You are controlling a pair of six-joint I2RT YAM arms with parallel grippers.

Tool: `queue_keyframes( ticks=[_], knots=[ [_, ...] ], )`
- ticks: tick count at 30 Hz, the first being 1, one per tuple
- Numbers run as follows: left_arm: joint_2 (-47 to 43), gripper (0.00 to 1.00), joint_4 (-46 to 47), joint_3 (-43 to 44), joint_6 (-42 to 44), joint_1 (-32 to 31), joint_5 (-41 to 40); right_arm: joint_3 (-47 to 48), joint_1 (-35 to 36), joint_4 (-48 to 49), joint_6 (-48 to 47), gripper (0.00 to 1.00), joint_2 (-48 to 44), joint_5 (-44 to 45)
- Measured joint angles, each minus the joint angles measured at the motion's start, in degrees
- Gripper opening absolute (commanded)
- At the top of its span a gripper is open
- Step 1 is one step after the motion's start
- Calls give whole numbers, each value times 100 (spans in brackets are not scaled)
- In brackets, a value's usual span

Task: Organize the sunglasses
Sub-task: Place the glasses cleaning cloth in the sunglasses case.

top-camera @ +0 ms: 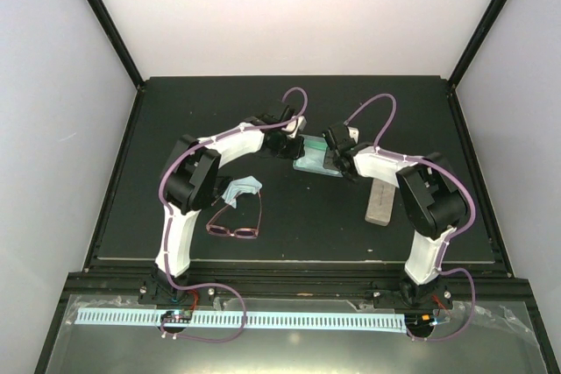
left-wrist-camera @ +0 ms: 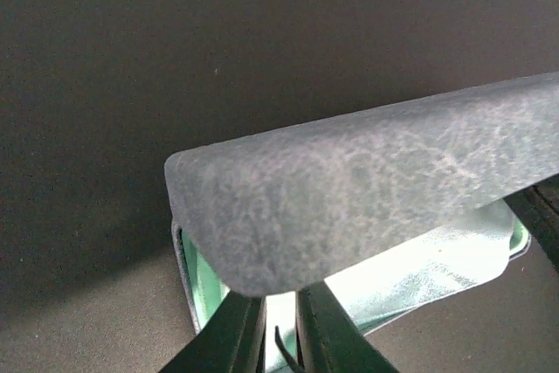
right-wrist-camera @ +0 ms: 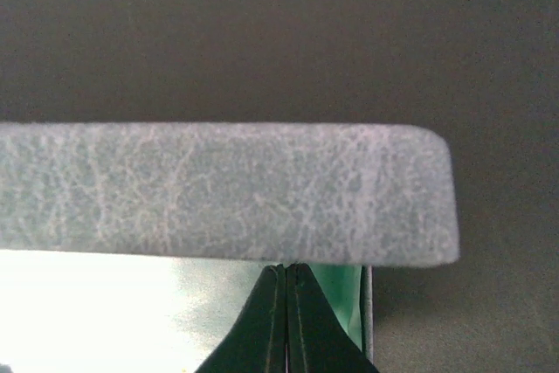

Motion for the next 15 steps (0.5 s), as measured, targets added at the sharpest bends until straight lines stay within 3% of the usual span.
queue_keyframes(
  ticks=[7,11,15],
  knots=[
    [11,24,-131,0,-9,0,-109,55,0,-103,-136,25,-7,4],
    [-33,24,-140,-39,-20,0,-205,50,0,-258,-179,25,-166,31],
    [-203,16,9,-264,-63,0,-162,50,-2,-264,-240,18,-380,-37]
  ],
)
